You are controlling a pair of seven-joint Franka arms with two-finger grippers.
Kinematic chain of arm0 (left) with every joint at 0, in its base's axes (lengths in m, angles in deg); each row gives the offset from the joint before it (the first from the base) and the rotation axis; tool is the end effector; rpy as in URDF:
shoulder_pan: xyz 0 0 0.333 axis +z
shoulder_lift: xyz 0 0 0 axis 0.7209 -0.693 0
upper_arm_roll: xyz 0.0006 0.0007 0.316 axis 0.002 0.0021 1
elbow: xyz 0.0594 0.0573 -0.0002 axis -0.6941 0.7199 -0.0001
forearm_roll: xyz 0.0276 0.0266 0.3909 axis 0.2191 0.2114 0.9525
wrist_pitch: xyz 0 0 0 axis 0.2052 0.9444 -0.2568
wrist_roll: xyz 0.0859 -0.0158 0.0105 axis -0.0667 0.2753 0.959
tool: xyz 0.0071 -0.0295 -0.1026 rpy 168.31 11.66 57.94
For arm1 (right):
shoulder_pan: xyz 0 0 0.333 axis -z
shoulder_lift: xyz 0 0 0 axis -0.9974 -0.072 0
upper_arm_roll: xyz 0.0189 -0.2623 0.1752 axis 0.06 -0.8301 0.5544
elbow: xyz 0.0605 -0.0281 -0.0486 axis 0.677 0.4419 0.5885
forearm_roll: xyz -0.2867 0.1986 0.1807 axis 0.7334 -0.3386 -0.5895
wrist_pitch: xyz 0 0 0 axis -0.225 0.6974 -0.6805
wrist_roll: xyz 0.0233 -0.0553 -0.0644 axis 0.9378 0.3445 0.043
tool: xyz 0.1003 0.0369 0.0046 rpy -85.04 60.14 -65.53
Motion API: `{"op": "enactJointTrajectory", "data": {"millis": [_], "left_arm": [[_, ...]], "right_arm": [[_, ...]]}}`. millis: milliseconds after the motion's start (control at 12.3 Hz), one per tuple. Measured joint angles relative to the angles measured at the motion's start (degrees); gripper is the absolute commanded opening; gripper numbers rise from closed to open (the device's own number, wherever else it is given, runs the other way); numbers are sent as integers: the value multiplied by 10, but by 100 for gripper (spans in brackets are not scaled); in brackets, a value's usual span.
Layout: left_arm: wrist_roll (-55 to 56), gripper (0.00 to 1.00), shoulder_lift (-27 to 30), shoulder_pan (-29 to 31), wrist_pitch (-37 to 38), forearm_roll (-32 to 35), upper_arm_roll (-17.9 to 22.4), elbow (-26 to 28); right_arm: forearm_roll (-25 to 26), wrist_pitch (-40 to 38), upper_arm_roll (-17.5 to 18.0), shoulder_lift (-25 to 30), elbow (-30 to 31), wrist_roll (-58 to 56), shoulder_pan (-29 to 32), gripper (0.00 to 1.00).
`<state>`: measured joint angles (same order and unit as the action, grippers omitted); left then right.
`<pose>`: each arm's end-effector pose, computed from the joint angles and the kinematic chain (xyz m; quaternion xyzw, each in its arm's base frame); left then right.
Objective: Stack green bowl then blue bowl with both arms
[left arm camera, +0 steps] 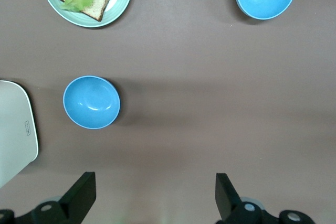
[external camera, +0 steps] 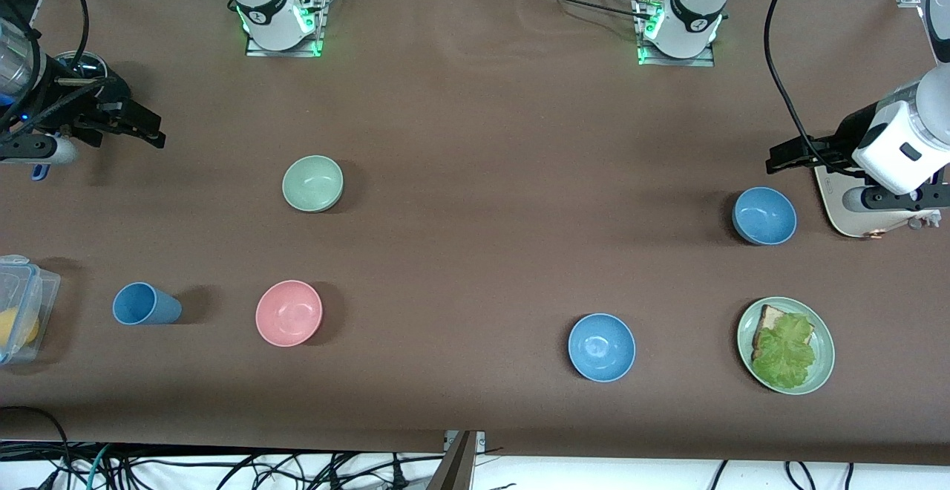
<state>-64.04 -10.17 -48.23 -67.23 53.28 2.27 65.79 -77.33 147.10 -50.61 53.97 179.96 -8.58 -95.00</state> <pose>0.5946 -0.0294 0.5669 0.9951 0.0377 -0.0862 0.0303 0.5650 0.0385 0.6014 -0.9997 0.0095 0.0202 0.0096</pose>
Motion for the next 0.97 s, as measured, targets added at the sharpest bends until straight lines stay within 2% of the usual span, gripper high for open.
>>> {"op": "enactJointTrajectory", "data": {"millis": [486, 811, 973], "left_arm": [[0, 100, 0, 0, 0, 0, 0, 0], [0, 100, 0, 0, 0, 0, 0, 0], [0, 100, 0, 0, 0, 0, 0, 0]], "right_arm": [[0, 2, -2, -4, 0, 1, 1, 100], [0, 3, 3, -44, 4, -13, -1, 100], [-1, 46, 6, -50, 54, -39, -1, 100]]}}
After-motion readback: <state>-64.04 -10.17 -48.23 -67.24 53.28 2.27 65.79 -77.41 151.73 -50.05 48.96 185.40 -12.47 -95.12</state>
